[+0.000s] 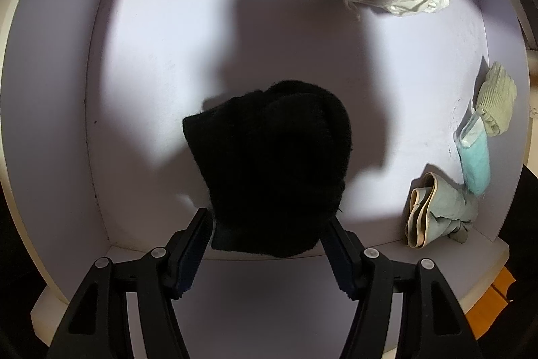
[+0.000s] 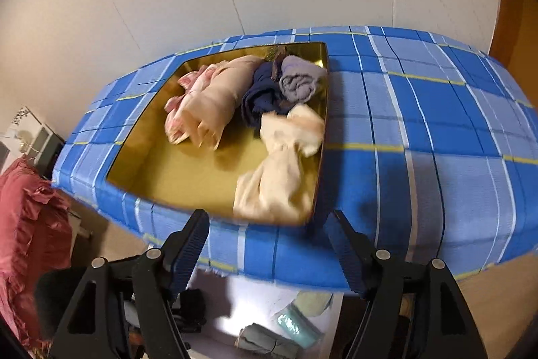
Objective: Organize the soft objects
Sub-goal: 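Return the open right tool down over the drawer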
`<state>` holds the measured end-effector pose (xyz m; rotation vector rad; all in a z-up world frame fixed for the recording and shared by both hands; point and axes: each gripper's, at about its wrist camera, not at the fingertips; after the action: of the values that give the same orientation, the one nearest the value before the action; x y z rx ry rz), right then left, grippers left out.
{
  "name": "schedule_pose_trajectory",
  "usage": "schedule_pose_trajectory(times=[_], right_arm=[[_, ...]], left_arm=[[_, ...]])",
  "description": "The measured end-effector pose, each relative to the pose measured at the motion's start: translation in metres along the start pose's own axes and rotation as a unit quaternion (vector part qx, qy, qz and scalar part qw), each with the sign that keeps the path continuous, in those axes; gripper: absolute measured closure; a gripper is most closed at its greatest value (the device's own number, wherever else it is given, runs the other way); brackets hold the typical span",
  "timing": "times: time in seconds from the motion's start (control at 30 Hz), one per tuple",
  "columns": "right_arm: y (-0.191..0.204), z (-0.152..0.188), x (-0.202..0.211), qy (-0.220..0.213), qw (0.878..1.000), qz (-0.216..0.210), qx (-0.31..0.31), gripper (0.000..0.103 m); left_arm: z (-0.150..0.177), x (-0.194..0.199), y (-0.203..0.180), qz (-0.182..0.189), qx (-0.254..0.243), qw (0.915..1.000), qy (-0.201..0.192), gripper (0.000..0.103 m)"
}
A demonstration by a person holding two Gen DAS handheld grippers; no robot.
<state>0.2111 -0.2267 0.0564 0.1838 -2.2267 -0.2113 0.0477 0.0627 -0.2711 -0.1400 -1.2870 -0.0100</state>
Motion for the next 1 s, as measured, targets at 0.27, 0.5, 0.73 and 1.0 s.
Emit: schedule_pose_trajectory(times=[0.27,0.5,0.73,1.0], right_arm=[[0.016,0.08,-0.033,0.058,0.997,-0.031,0.034,0.024],[0.014,0.135,-0.131,0.229,0.973,0.0,0.027,0.024],[0.0,0.169,-0.173,0.322,0.946,0.026,-0.01,0.021],[0.002,0.181,-0.186,0.343,0.939,0.012,-0.036,0.018]], left_arm=[[0.0,-0.002,0.006,0.006,0.003,1.0,0.0,0.037],[-0.001,0.001,0.009,0.016,0.005,0.9998,-0.008,0.037],[-0.002,0.005,0.013,0.051,0.021,0.998,-0.029,0.037],[-0.001,0.006,0.013,0.024,0.017,0.9986,-0.044,0.042]])
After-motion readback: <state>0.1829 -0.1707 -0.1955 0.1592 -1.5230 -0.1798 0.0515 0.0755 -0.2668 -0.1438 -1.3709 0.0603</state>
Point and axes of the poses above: each gripper's, at about its wrist camera, not at the fingertips, and x roughly against the way its jaws point, y to its left, z to its underside, and after that the axes turned 2 degrees about x, right-handed
